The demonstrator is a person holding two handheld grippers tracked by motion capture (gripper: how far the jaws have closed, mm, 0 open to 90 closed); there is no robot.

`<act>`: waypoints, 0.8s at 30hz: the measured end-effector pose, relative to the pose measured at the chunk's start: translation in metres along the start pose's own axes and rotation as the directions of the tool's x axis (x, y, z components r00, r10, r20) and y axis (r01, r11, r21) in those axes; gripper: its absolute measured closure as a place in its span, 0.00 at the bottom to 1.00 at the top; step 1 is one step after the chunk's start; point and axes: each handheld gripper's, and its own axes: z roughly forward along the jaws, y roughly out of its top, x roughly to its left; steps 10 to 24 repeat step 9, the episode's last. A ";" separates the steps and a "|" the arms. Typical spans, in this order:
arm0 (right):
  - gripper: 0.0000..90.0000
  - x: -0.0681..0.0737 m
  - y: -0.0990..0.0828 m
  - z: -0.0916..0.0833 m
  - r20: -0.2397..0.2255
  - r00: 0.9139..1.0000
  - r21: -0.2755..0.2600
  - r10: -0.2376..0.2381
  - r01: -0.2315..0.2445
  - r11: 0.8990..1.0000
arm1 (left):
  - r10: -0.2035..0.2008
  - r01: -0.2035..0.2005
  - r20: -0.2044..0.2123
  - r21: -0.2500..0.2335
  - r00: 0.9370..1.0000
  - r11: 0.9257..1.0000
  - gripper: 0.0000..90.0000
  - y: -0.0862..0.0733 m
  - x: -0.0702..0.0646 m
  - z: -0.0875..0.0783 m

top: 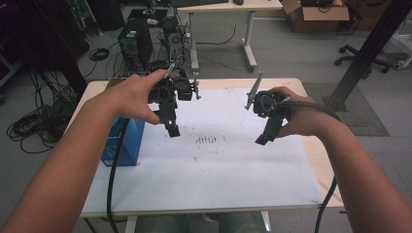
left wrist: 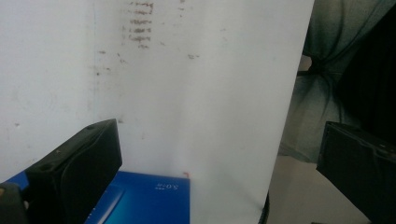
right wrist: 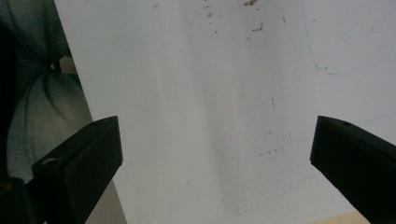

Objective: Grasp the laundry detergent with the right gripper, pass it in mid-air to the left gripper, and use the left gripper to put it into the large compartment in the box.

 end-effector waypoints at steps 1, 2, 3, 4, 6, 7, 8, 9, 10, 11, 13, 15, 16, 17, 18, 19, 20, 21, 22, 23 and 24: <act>0.02 0.000 0.000 0.000 -0.001 1.000 0.000 0.000 0.000 1.000 | -0.002 0.002 0.000 -0.002 1.000 1.000 0.00 0.000 0.000 0.000; 0.02 0.000 0.001 0.000 -0.001 1.000 -0.001 0.001 -0.001 1.000 | -0.002 0.002 -0.001 -0.001 1.000 1.000 0.00 0.000 0.000 0.000; 0.02 0.001 0.001 0.000 0.000 1.000 -0.002 -0.001 0.001 1.000 | -0.003 0.003 -0.002 0.001 1.000 1.000 0.00 -0.001 0.000 0.000; 0.02 0.001 0.001 0.000 0.000 1.000 -0.001 0.001 -0.001 1.000 | -0.003 0.003 -0.002 0.001 1.000 1.000 0.00 -0.001 0.001 0.000; 0.02 0.001 0.002 -0.001 0.000 1.000 -0.003 0.002 -0.002 1.000 | -0.005 0.005 -0.001 -0.003 1.000 1.000 0.00 -0.001 0.001 0.001; 0.02 0.001 0.001 -0.001 0.004 1.000 -0.005 0.004 -0.004 1.000 | -0.005 0.005 0.000 -0.003 1.000 1.000 0.00 -0.001 0.001 0.001; 0.02 0.001 0.001 -0.001 0.006 1.000 -0.007 0.003 -0.003 1.000 | -0.005 0.005 0.002 -0.003 1.000 1.000 0.00 0.000 0.001 0.001; 0.02 0.002 0.001 -0.001 0.003 1.000 -0.007 0.000 0.000 1.000 | -0.007 0.007 0.002 -0.004 1.000 1.000 0.00 0.000 0.001 0.001; 0.02 0.002 0.001 -0.001 0.003 1.000 -0.007 0.000 0.000 1.000 | -0.007 0.007 0.002 -0.004 1.000 1.000 0.00 0.000 0.001 0.001; 0.02 0.002 0.001 -0.001 0.003 1.000 -0.007 0.000 0.000 1.000 | -0.007 0.007 0.002 -0.004 1.000 1.000 0.00 0.000 0.001 0.001; 0.02 0.002 0.001 -0.001 0.003 1.000 -0.007 0.000 0.000 1.000 | -0.007 0.007 0.002 -0.004 1.000 1.000 0.00 0.000 0.001 0.001; 0.02 0.002 0.001 -0.001 0.003 1.000 -0.007 0.000 0.000 1.000 | -0.007 0.007 0.002 -0.004 1.000 1.000 0.00 0.000 0.001 0.001; 0.02 0.002 0.001 -0.001 0.003 1.000 -0.007 0.000 0.000 1.000 | -0.007 0.007 0.002 -0.004 1.000 1.000 0.00 0.000 0.001 0.001; 0.02 0.002 0.001 -0.001 0.003 1.000 -0.007 0.000 0.000 1.000 | -0.007 0.007 0.002 -0.004 1.000 1.000 0.00 0.000 0.001 0.001; 0.02 0.002 0.001 -0.001 0.003 1.000 -0.007 0.000 0.000 1.000 | -0.007 0.007 0.002 -0.004 1.000 1.000 0.00 0.000 0.001 0.001; 0.02 0.002 0.001 -0.001 0.003 1.000 -0.007 0.000 0.000 1.000 | -0.007 0.007 0.002 -0.004 1.000 1.000 0.00 0.000 0.001 0.001; 0.02 0.002 0.001 -0.001 0.003 1.000 -0.007 0.000 0.000 1.000 | -0.007 0.007 0.002 -0.004 1.000 1.000 0.00 0.000 0.001 0.001; 0.02 0.002 0.001 -0.001 0.003 1.000 -0.007 0.000 0.000 1.000 | -0.007 0.007 0.002 -0.004 1.000 1.000 0.00 0.000 0.001 0.001; 0.02 0.002 0.001 -0.001 0.003 1.000 -0.007 0.000 0.000 1.000 | -0.007 0.007 0.002 -0.004 1.000 1.000 0.00 0.000 0.001 0.001; 0.02 0.002 0.001 -0.001 0.003 1.000 -0.007 0.000 0.000 1.000 | -0.007 0.007 0.002 -0.004 1.000 1.000 0.00 0.000 0.001 0.001; 0.02 0.002 0.001 -0.001 0.003 1.000 -0.007 0.000 0.000 1.000 | -0.007 0.007 0.002 -0.004 1.000 1.000 0.00 0.000 0.001 0.001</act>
